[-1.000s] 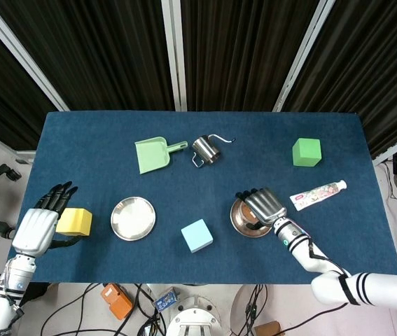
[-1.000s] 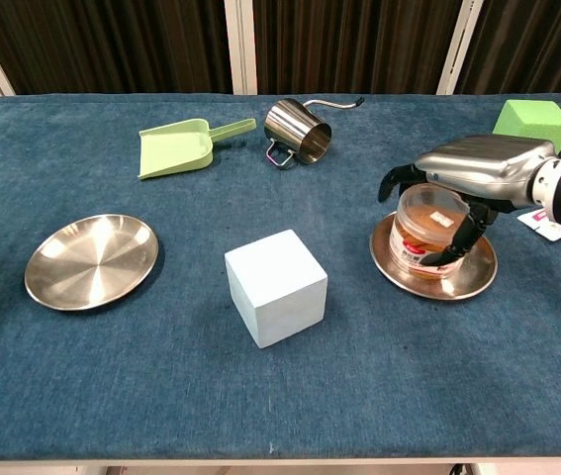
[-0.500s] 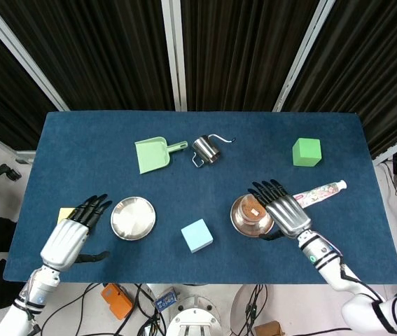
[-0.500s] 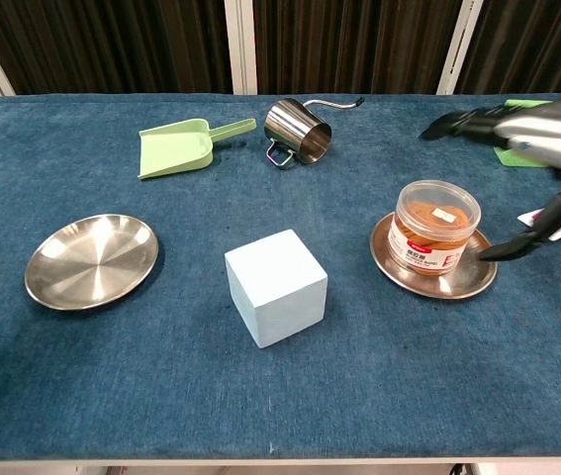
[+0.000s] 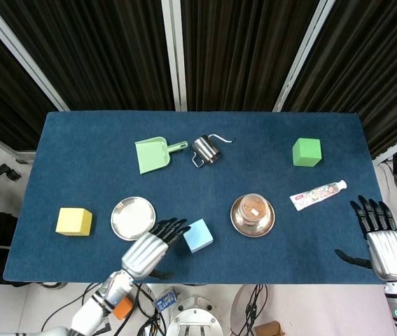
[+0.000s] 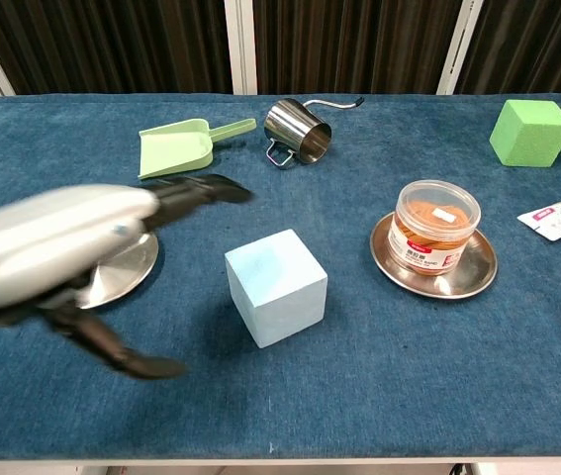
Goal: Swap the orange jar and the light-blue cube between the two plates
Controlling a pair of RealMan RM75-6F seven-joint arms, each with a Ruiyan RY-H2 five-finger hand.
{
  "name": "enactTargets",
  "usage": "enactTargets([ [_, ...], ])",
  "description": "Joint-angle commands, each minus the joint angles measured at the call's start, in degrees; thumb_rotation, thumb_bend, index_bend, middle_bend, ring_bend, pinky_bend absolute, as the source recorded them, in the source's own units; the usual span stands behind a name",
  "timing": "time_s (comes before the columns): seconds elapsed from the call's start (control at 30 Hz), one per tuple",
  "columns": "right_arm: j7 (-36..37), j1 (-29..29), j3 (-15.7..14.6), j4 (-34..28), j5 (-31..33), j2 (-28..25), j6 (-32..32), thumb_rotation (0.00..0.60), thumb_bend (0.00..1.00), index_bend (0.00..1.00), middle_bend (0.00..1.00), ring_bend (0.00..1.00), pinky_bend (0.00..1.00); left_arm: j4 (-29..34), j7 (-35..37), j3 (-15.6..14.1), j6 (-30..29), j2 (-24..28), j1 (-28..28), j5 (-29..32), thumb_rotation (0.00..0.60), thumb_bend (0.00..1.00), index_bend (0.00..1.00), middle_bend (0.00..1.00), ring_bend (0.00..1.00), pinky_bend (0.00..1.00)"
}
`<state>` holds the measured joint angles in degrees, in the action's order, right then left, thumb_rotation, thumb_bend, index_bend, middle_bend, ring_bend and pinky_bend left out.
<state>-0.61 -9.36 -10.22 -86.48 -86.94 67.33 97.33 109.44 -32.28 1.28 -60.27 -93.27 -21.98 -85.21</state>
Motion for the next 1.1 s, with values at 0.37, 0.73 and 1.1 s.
enactTargets([
  [0.37, 5.3, 1.5, 1.4, -0.8, -2.8, -3.9, -5.4, 0.455, 0.18, 0.00, 0.00, 0.00, 0.00, -16.5, -16.2, 7.1, -0.1, -20.5, -7.9, 11.3, 0.539, 0.00, 0.00, 0.00, 0.01, 0.11],
  [0.73, 5.9, 2.7, 3.2, -1.1, -4.1, -4.5, -6.6, 0.456, 0.18, 0.00, 0.00, 0.00, 0.00, -18.8, -15.9, 6.0, -4.4, -20.8, -7.8, 11.9, 0.600, 0.16, 0.37, 0.35, 0.46, 0.65],
  [1.1, 5.6, 3.4, 4.5, -1.4, -4.7, -4.7, -8.5, 0.457, 0.18, 0.00, 0.00, 0.00, 0.00, -12.7, -12.8, 5.5, -11.8, -13.9, -6.9, 3.7, 0.600, 0.48, 0.52, 0.57, 0.67, 0.81],
])
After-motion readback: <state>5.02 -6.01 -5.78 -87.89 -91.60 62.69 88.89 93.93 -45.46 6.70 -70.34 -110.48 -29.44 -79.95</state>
